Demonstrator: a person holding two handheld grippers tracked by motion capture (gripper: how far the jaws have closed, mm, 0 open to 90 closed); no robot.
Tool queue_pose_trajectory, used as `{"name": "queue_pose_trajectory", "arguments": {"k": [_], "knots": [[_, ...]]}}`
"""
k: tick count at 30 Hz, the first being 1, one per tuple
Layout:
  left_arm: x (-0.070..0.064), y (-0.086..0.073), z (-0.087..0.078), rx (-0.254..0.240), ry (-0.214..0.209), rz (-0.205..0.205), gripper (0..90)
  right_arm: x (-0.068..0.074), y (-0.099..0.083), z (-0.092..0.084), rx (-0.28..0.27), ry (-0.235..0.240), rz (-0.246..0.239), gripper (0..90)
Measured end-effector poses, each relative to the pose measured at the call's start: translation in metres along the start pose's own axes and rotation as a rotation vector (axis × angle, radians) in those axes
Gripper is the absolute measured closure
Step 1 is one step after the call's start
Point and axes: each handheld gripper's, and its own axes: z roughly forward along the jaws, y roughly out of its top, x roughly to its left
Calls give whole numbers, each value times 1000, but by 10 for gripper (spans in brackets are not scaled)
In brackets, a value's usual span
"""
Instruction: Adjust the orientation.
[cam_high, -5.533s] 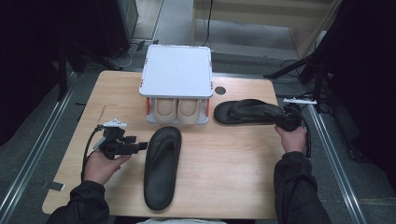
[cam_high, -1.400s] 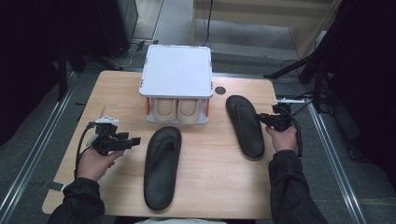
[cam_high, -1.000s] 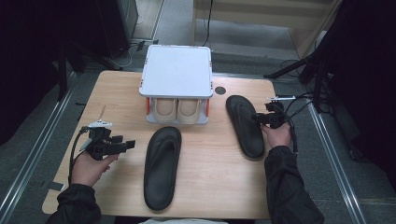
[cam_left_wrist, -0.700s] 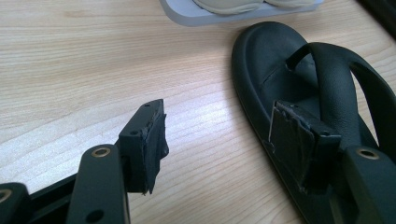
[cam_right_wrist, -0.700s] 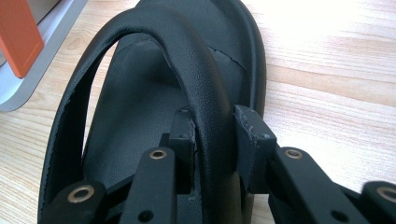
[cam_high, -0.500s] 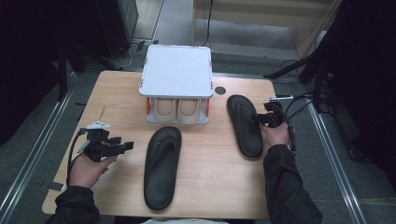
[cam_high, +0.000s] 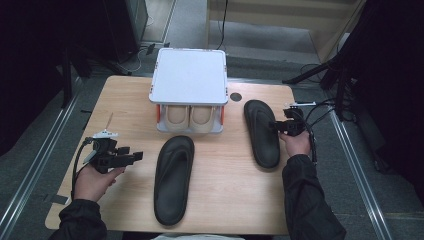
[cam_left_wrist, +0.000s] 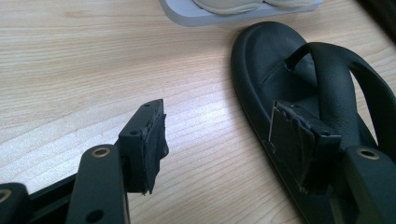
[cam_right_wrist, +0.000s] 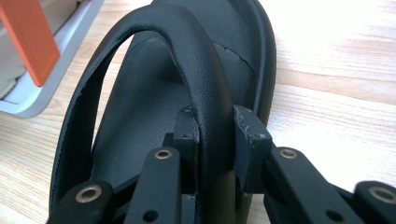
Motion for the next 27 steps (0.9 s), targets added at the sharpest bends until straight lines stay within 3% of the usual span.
{"name": "queue_pose_trajectory", "arguments": {"k": [15,27], "knots": [[-1,2,0,-2,-3,8,365,11,4,-15,-13,19,0,741],[-5,9,8,7,-19,36,365,25,0,-39,-31,45,-12,742]]}}
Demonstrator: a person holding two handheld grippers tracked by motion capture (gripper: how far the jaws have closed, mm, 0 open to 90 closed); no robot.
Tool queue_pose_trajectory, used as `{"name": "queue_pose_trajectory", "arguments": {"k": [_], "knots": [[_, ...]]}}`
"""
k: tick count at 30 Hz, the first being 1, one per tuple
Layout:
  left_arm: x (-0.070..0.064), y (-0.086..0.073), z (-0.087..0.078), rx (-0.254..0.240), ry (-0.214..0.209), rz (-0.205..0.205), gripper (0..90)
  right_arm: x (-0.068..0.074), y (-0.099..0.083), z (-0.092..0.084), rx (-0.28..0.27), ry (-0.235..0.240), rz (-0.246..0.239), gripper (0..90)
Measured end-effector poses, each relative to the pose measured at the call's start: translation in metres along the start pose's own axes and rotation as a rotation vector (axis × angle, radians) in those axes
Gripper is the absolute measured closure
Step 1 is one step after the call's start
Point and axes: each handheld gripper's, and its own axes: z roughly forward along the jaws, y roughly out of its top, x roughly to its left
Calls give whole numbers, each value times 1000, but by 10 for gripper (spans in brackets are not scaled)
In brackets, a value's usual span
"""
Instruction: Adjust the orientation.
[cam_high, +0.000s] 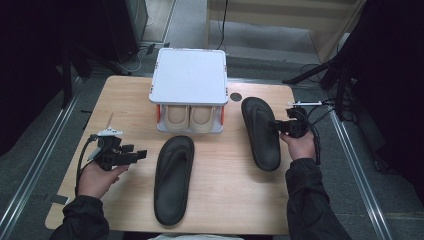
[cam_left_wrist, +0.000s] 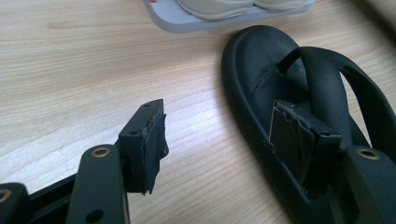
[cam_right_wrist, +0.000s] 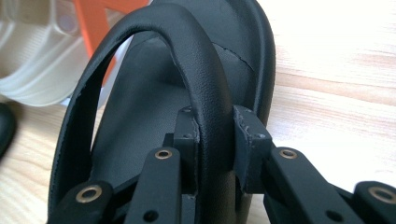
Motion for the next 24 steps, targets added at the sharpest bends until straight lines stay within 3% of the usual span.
{"name": "queue_pose_trajectory", "arguments": {"k": [24], "knots": [[-11,21,22,22,-53,57,366,36,-35,-28,48,24,-39,738]]}}
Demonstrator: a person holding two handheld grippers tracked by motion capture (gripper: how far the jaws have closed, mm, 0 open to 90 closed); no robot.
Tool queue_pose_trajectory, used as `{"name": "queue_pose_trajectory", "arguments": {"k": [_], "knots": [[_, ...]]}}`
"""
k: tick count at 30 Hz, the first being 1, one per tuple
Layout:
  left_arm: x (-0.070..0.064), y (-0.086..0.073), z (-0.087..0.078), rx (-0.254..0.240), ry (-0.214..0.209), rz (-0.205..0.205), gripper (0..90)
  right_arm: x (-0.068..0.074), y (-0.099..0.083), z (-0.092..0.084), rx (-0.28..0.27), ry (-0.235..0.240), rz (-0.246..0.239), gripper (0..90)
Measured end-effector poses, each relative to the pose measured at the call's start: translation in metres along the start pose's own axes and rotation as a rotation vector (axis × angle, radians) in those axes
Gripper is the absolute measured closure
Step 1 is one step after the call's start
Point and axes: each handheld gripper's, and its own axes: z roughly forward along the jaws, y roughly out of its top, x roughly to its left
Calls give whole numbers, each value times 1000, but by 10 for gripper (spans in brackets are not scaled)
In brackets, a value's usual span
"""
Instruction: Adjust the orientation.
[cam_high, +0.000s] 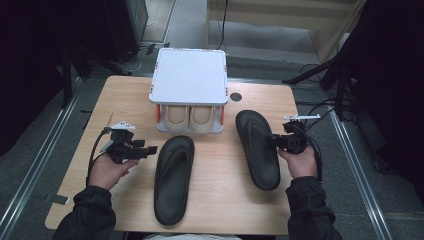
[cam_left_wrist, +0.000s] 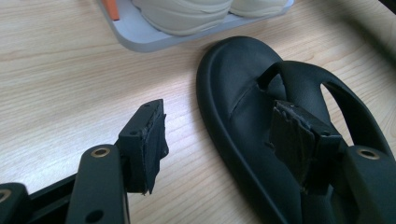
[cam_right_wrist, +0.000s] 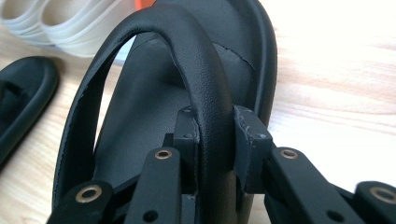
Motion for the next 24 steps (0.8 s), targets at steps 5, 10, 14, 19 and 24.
{"name": "queue_pose_trajectory", "arguments": {"k": [5,10,14,19,24], "knots": [[-2,6,2,-22,-1,10,372,9,-9,-2,10,5,-2,737],[-5,10,8,-6,-9,18,372,16,-18,-2,14,14,7,736],[-6,12,10,-3,-16,23,372,24,-25,-2,13,15,11,735],[-6,14,11,1,-18,24,372,37,-32,0,17,27,3,735],[-7,14,11,0,-19,27,373,54,-36,7,20,48,-21,734]]}}
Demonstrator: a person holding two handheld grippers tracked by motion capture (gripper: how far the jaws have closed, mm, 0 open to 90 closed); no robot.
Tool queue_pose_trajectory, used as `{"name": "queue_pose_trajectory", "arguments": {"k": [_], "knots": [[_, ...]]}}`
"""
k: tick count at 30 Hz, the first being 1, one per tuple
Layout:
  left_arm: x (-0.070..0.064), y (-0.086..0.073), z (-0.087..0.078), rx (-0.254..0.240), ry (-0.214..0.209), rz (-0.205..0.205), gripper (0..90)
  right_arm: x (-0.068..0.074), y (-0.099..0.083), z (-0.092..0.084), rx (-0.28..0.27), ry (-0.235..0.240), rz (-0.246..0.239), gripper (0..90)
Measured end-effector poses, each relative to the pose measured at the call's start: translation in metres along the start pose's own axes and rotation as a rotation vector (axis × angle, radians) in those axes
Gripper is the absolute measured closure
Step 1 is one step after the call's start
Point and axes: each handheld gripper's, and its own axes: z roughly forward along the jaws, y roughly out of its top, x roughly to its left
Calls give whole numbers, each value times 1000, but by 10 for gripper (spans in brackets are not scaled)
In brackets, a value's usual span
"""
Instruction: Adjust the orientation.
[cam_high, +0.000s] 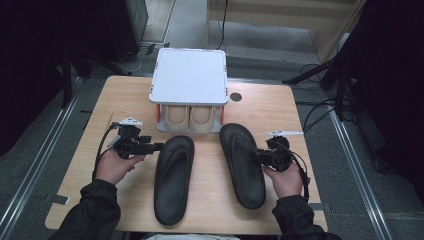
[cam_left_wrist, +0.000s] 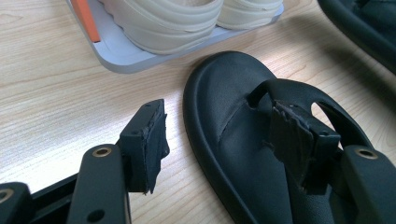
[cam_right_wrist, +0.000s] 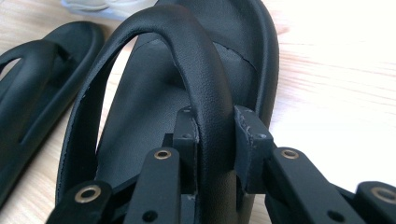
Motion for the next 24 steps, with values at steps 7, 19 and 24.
{"name": "queue_pose_trajectory", "arguments": {"k": [7,19,24], "knots": [[-1,0,-1,-2,-7,5,401,20,-3,19,33,3,-20,733],[1,0,0,3,-2,1,424,38,-8,42,66,42,-48,724],[-1,0,0,6,-4,0,459,42,-10,50,78,51,-40,725]]}}
